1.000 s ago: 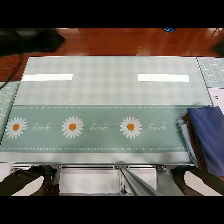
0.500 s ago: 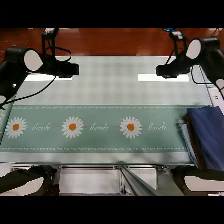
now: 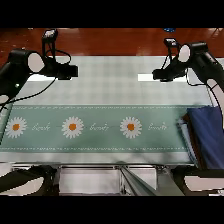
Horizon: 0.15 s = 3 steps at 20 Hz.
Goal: Fold the shirts.
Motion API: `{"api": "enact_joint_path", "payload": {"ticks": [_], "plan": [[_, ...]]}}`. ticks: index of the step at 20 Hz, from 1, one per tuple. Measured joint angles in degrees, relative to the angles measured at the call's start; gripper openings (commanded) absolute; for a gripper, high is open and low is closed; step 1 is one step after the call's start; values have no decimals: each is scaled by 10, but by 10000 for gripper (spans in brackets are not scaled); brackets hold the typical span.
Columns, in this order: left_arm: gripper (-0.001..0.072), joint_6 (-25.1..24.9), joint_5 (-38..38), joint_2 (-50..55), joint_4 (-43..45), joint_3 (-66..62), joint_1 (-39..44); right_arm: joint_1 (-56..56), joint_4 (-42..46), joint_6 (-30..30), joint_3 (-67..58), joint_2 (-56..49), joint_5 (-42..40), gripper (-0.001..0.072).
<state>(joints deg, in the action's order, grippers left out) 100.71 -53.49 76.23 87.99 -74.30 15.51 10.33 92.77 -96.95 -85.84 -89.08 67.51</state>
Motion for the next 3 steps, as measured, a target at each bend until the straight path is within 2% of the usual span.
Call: {"api": "enact_joint_path", "payload": {"ticks": [3], "plan": [[24,1,0,1,0,0,0,0,1,0,0,-1,0,32]]}}
